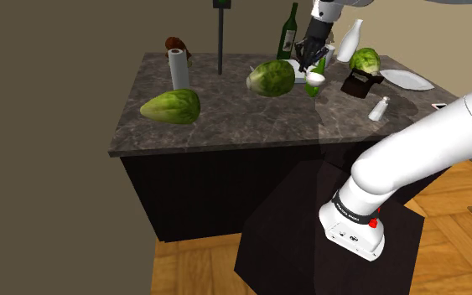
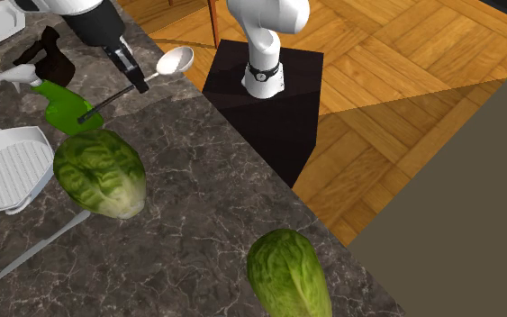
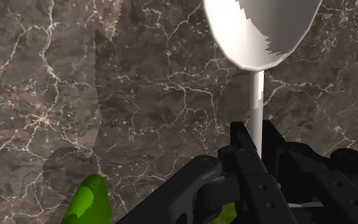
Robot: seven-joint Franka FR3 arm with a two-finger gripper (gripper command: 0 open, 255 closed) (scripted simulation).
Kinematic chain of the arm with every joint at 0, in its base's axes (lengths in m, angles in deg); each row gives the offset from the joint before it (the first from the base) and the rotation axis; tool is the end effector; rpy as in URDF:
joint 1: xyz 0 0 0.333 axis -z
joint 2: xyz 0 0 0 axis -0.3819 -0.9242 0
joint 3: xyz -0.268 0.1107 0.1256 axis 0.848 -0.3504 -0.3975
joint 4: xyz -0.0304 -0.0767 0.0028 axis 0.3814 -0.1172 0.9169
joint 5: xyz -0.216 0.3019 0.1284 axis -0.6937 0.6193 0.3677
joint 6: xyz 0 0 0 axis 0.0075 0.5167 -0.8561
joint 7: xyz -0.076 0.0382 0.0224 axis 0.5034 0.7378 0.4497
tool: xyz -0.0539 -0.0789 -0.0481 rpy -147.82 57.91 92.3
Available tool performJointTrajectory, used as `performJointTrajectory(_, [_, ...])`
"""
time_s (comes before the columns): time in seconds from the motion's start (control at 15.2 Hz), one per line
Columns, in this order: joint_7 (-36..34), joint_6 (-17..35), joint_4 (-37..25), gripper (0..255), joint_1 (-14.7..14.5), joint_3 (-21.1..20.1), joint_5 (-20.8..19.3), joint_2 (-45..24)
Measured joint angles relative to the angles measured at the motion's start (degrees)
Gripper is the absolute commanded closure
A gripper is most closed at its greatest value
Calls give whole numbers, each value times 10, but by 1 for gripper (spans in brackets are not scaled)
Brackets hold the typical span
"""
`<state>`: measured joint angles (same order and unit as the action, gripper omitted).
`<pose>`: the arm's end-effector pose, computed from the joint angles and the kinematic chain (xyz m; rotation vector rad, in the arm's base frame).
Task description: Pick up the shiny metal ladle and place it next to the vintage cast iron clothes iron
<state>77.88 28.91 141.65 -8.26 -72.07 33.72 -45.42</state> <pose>0.3822 -0.2332 0.5417 -2.8472 1.0202 -0.0223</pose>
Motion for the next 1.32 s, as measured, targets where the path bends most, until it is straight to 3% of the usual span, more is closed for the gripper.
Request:
performJointTrajectory(0.66, [120,-31,34,255,60,87,-57,63])
performJointTrajectory(1.32, [257,-56,-4,255,105,194,-103,55])
